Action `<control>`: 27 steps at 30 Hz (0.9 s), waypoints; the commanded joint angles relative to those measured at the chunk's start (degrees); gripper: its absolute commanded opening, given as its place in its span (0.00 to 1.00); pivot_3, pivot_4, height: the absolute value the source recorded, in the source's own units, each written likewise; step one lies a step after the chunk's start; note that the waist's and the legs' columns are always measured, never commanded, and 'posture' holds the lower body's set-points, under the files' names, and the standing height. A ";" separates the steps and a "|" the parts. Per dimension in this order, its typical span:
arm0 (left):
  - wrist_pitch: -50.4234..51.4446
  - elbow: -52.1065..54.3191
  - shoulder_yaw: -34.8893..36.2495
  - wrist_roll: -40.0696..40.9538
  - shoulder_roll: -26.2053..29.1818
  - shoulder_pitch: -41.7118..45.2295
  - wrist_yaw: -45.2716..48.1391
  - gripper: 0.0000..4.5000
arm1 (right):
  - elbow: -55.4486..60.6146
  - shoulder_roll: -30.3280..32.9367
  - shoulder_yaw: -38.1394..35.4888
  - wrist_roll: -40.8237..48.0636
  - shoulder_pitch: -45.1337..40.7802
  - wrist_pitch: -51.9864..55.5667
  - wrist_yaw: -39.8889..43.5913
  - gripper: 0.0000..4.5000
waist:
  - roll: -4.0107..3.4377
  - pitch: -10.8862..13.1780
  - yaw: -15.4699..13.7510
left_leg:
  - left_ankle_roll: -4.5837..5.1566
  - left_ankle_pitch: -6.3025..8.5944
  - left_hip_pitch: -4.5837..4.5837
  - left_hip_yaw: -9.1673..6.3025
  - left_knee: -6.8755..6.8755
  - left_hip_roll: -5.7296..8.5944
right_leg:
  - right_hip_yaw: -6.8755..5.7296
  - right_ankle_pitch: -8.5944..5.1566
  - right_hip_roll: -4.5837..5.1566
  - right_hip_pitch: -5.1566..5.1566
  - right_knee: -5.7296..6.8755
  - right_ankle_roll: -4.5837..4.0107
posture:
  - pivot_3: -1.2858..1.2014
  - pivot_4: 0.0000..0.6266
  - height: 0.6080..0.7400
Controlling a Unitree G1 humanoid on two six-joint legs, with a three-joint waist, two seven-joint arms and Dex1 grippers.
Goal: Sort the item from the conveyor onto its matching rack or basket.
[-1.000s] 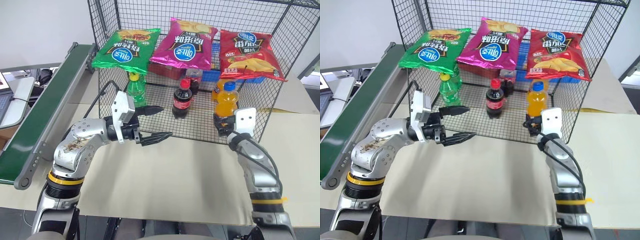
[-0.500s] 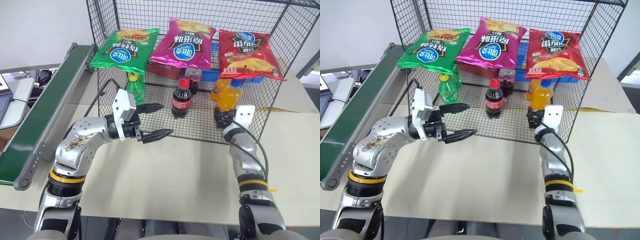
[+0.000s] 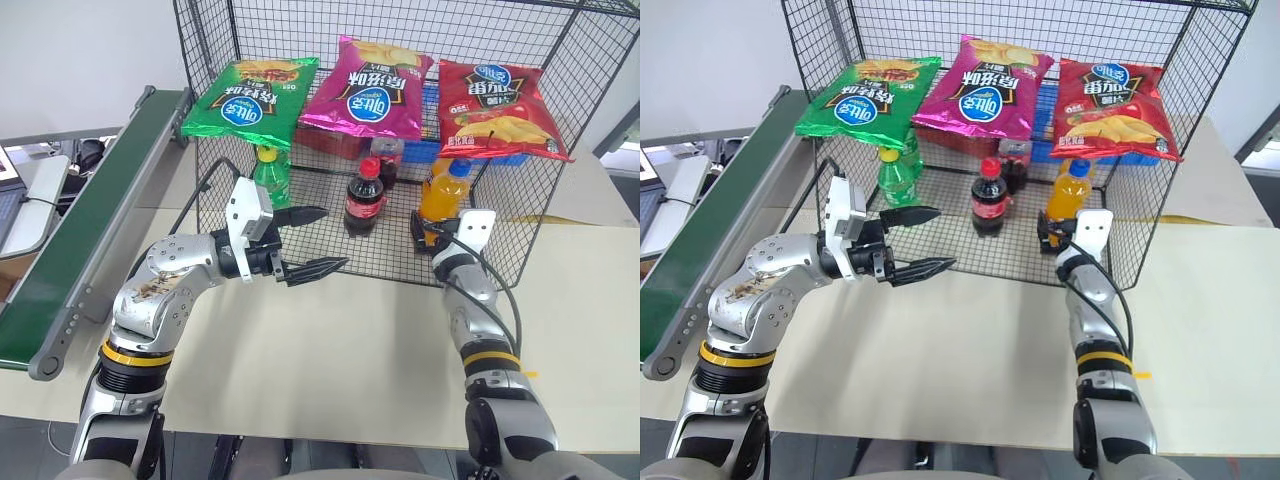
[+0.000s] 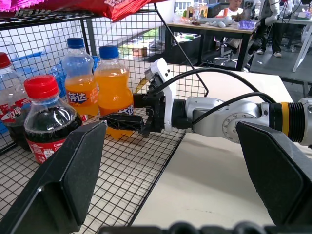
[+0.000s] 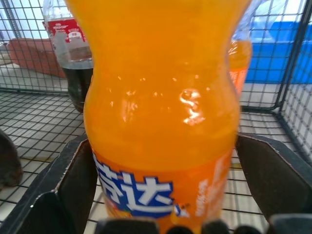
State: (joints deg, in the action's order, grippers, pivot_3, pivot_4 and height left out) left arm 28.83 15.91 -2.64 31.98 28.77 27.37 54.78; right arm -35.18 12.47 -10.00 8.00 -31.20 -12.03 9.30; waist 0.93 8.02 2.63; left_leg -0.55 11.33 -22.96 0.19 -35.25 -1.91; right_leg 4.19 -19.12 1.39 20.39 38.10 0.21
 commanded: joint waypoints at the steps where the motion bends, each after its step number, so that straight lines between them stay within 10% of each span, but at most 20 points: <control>1: -0.86 2.02 0.91 0.82 0.18 -0.06 -0.11 1.00 | 2.76 0.95 -0.35 -0.86 0.68 -1.46 -0.77 0.99 | 0.00 0.00 -0.03 | 0.00 0.00 0.01 0.00 0.00 0.00 | 0.00 0.00 0.00 -0.01 0.00 0.00 | 0.52 0.24 1.00; 16: -0.03 0.32 2.57 -0.96 2.13 -1.42 -3.22 1.00 | 44.78 6.02 0.94 6.65 23.68 20.83 8.21 0.99 | -0.04 -0.01 -0.14 | 0.00 0.00 -0.01 -0.03 0.01 0.00 | 0.01 -0.01 0.02 -0.04 -0.03 0.01 | 0.52 0.24 1.00; 27: 1.54 -3.30 8.15 -2.68 9.94 0.04 -5.99 1.00 | 81.71 24.82 -4.24 30.99 29.49 50.15 16.23 0.99 | 0.00 0.03 -0.18 | 0.01 0.01 -0.04 -0.10 0.00 -0.02 | -0.05 -0.03 -0.04 -0.05 -0.11 0.04 | 0.52 0.24 1.00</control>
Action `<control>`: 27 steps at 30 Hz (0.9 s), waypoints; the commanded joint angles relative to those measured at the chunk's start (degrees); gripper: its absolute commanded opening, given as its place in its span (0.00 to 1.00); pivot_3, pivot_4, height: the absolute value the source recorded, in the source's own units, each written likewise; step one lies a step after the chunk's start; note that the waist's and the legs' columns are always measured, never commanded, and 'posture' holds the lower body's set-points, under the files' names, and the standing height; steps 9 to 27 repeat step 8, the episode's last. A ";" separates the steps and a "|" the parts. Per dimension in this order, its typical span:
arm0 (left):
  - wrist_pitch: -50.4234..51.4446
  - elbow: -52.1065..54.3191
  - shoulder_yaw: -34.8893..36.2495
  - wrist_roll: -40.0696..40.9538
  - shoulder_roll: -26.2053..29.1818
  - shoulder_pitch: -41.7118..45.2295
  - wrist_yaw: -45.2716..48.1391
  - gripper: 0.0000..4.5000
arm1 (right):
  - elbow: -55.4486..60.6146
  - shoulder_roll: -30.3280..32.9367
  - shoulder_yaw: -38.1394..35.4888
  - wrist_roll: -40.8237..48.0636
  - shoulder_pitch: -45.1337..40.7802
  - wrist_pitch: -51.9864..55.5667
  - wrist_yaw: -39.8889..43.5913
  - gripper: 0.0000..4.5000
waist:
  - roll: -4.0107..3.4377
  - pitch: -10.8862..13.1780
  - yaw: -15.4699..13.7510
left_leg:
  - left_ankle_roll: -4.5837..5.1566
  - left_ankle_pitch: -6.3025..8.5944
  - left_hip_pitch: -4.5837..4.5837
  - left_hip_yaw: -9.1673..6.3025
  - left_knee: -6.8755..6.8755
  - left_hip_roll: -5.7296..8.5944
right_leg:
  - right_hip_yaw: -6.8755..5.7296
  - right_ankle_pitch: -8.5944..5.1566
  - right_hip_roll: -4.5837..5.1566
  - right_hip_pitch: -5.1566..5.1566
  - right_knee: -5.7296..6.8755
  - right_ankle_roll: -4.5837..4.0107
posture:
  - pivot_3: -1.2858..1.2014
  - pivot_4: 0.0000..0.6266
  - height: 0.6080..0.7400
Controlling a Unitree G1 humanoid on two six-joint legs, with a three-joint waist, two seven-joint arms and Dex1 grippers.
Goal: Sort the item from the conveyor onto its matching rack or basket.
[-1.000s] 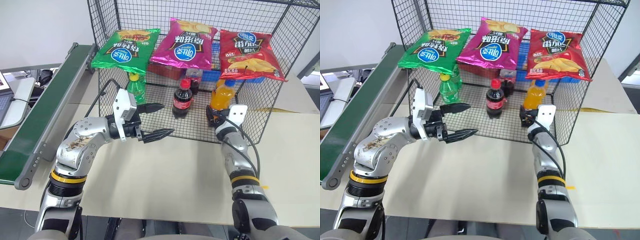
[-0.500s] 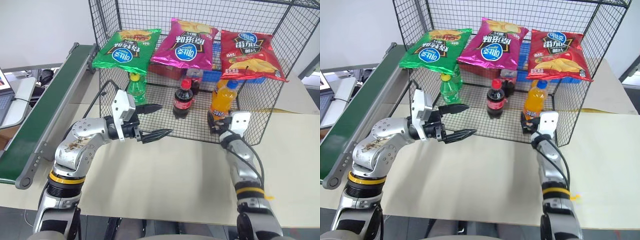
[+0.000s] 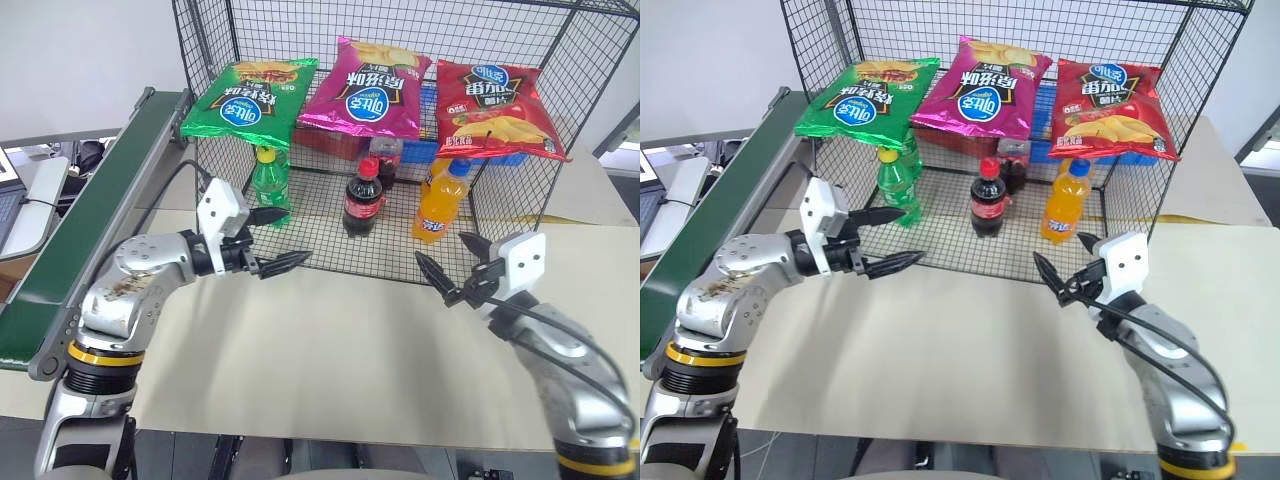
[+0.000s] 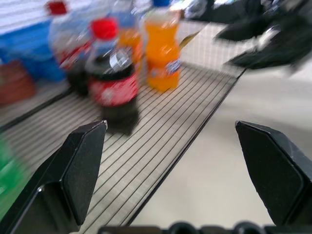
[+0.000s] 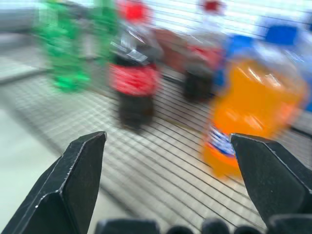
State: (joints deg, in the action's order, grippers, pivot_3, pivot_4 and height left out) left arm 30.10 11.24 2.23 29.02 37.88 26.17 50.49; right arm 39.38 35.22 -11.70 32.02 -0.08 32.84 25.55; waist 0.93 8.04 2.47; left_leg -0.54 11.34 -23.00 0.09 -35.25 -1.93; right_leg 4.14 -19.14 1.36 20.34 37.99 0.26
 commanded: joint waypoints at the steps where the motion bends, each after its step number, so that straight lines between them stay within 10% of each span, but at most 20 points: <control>1: 0.44 2.33 3.34 0.38 0.98 0.70 -1.89 1.00 | 8.22 2.66 -2.79 8.61 -2.83 6.88 -1.10 0.99 | 0.02 0.00 -0.01 | 0.00 0.00 -0.02 -0.01 0.00 0.00 | -0.01 0.00 0.00 0.00 -0.01 0.00 | 0.52 0.24 1.00; 27: 2.55 4.22 3.49 1.89 -0.12 0.02 -3.69 1.00 | 8.66 2.77 -0.84 11.03 -8.94 11.01 -5.45 0.99 | 0.03 0.01 -0.27 | 0.00 0.00 -0.09 -0.01 -0.02 0.06 | 0.00 0.00 0.03 0.01 -0.04 0.00 | 0.52 0.24 1.00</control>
